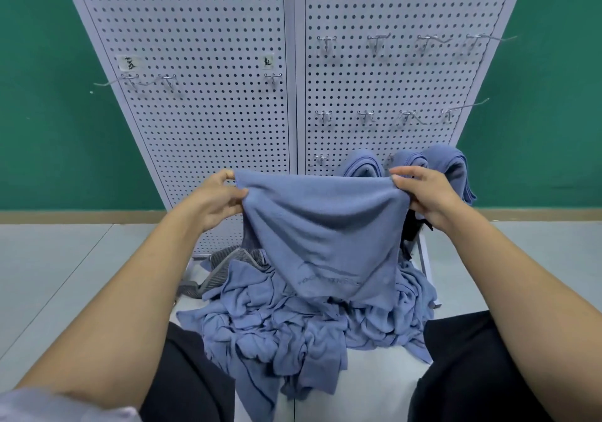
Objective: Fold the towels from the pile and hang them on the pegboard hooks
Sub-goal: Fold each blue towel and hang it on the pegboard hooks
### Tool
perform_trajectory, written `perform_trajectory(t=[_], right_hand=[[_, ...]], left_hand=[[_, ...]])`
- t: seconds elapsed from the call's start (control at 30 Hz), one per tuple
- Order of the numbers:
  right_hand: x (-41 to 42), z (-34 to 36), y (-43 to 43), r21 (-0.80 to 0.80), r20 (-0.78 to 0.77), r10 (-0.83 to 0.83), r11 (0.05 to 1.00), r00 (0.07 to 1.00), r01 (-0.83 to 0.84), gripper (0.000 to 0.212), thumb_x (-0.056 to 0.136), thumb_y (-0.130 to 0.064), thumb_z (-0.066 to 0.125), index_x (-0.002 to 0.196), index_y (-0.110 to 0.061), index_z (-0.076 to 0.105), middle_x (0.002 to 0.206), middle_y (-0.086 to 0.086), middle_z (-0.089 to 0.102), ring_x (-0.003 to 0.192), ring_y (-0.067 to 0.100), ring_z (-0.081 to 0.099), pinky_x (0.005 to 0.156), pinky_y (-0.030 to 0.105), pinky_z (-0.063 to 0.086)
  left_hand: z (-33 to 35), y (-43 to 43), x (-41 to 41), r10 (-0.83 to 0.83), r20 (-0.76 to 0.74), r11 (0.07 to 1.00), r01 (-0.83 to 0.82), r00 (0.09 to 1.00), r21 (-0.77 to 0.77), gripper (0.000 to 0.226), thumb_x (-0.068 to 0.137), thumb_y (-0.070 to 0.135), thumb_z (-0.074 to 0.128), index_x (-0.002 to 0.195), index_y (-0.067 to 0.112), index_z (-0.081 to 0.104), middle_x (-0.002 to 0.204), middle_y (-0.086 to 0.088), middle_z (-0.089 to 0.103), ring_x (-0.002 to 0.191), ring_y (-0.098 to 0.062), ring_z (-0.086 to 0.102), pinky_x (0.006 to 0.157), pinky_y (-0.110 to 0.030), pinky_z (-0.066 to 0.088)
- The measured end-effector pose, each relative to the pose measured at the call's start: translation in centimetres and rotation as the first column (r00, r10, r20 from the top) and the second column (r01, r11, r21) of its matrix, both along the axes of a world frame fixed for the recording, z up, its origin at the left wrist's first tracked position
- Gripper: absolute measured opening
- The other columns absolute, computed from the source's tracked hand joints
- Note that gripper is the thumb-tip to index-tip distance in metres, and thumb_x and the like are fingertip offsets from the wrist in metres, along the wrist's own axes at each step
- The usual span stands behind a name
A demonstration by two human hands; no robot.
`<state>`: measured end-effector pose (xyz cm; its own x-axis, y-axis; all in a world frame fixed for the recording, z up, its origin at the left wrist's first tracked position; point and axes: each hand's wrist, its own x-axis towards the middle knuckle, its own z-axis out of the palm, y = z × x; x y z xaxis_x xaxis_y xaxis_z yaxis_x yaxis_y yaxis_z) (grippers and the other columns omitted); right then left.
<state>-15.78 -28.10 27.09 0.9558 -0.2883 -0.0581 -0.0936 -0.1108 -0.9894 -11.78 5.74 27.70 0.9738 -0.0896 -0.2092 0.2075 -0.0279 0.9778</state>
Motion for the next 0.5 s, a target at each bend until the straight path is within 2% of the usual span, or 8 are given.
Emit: perform_trajectory(t=[0.07,0.13,0.23,0.37,0.43,0.5], right_hand=[[-0.02,-0.15,-0.17,0.039,0.0,-0.002,0.999,1.0,0.002,0.012,0.093,-0.011,0.06,0.103,-0.014,0.066,0.081,0.0,0.059,0.061,0.006,0.051,0.048,0.012,0.047],[-0.08,-0.3,-0.33,0.045,-0.002,-0.013,0.999,1.0,0.013,0.01,0.092,-0.011,0.061,0.1,-0.013,0.066,0.081,0.003,0.058,0.065,0.01,0.049,0.049,0.012,0.048],[-0.15,-0.37,-0.45,-0.012,0.005,-0.033,0.999,0.999,0.033,0.004,0.09,-0.014,0.065,0.093,-0.014,0.068,0.079,0.005,0.058,0.063,0.011,0.049,0.049,0.014,0.048],[-0.29,-0.22,-0.34,-0.288,0.08,-0.089,0.951,0.993,0.109,0.01,0.085,-0.018,0.071,0.076,-0.018,0.066,0.07,0.002,0.058,0.058,0.012,0.051,0.043,0.015,0.045],[-0.26,-0.23,-0.25,-0.314,0.102,-0.118,0.938,0.988,0.145,0.011,0.084,-0.019,0.073,0.075,-0.017,0.066,0.067,0.001,0.055,0.056,0.012,0.05,0.039,0.013,0.042],[-0.15,-0.32,-0.16,-0.238,0.079,-0.134,0.96,0.988,0.149,0.013,0.084,-0.022,0.073,0.074,-0.018,0.066,0.069,0.002,0.056,0.056,0.012,0.05,0.039,0.014,0.043]], left_hand=[[-0.08,0.24,0.17,0.063,0.025,0.998,-0.063,0.998,-0.01,0.018,0.094,-0.003,0.05,0.082,0.01,0.051,0.08,-0.007,0.06,0.072,-0.013,0.058,0.059,-0.016,0.056],[-0.18,0.48,0.33,0.074,0.018,0.997,-0.073,0.997,-0.034,0.018,0.095,0.003,0.052,0.078,0.009,0.054,0.077,-0.004,0.064,0.072,-0.012,0.059,0.059,-0.017,0.055],[-0.38,0.53,0.28,0.051,-0.015,0.995,-0.049,0.999,0.083,0.016,0.098,0.015,0.051,0.083,0.012,0.055,0.081,-0.001,0.066,0.073,-0.014,0.063,0.063,-0.025,0.053],[-0.61,0.48,0.59,0.087,0.023,0.985,-0.09,0.996,0.146,0.021,0.097,0.017,0.052,0.077,0.015,0.052,0.085,-0.003,0.065,0.072,-0.014,0.062,0.063,-0.025,0.051],[-0.64,0.6,0.7,0.121,0.038,0.985,-0.125,0.992,0.123,0.017,0.096,0.015,0.055,0.079,0.014,0.054,0.085,-0.004,0.065,0.071,-0.014,0.062,0.064,-0.026,0.052],[-0.61,0.71,0.73,0.157,0.046,0.982,-0.16,0.987,0.095,0.012,0.095,0.013,0.055,0.083,0.014,0.055,0.084,-0.004,0.064,0.071,-0.014,0.06,0.066,-0.027,0.051]])
